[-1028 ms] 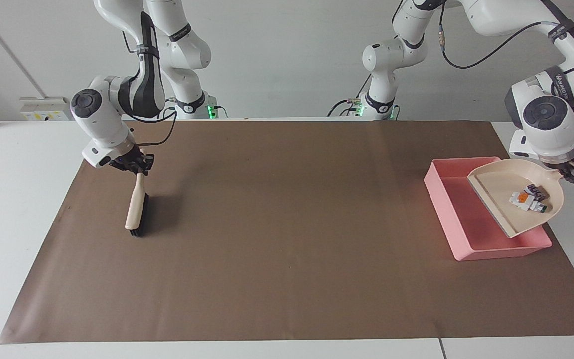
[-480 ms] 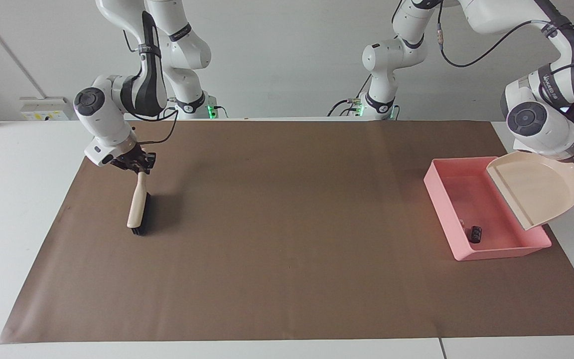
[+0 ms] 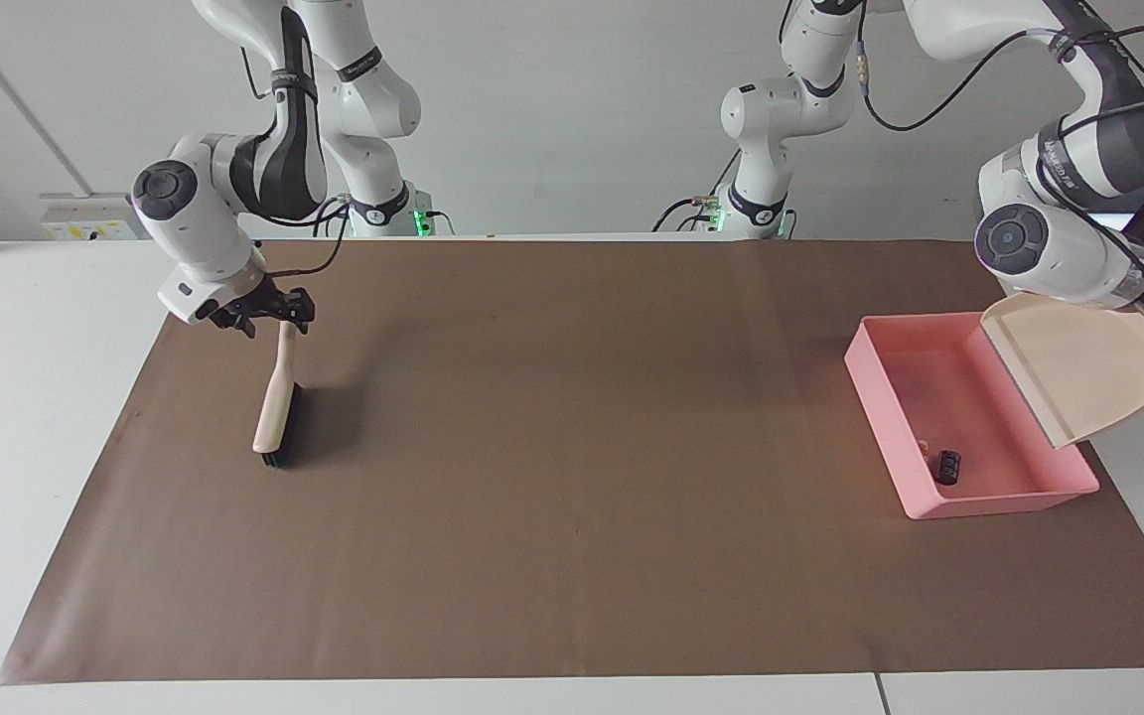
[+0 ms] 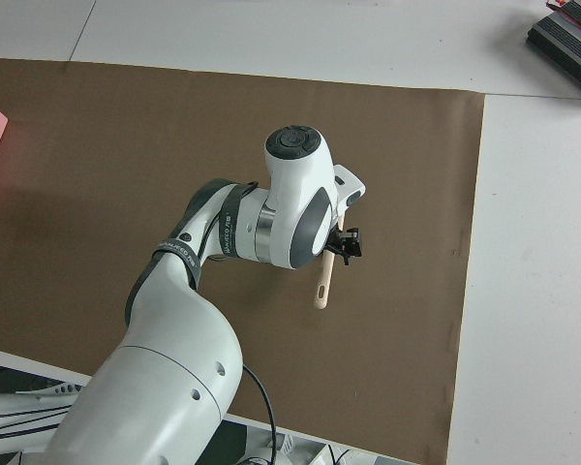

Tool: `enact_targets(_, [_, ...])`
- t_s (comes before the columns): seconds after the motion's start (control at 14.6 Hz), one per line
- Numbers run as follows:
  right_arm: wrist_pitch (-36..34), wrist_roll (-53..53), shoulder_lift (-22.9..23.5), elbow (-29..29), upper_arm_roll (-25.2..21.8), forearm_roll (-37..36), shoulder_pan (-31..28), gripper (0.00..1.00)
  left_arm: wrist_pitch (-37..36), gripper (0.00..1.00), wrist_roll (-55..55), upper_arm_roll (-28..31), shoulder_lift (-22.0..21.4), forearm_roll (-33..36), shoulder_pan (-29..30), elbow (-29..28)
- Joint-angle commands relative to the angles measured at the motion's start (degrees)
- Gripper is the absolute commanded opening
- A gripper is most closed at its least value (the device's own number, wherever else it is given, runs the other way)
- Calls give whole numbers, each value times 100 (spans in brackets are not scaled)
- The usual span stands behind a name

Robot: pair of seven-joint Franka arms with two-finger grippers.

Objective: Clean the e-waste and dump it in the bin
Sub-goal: 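Lower the empty dustpan back onto the table with the left gripper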

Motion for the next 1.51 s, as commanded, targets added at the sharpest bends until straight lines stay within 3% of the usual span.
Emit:
enact_targets(0.0, [-450, 412, -40, 671, 49, -68, 116, 100, -175, 0, 397, 15, -51, 106, -182, 149])
enact_targets(0.41, [-1030, 2091, 21, 1752, 49, 238, 775, 100, -386, 0, 810, -29, -25, -191, -656, 282])
enact_targets(0.62, [-1924, 2302, 468, 2884, 40, 626, 776, 100, -412, 0, 828, -29, -34, -1411, -1007, 299])
enact_targets(0.89, [-3094, 2330, 900, 4230, 40, 583, 750, 100, -606, 0, 741, -38, -157, -2756, -1324, 72])
enact_targets(1.17, [-3333, 1989, 909, 4566, 40, 538, 706, 100, -562, 0, -495, -38, -183, -3610, -2053, -561])
enact_targets(1.44, [-3115, 1380, 769, 4172, 14, 538, 600, 100, -230, 0, -1113, -38, -87, -4366, -2493, -895])
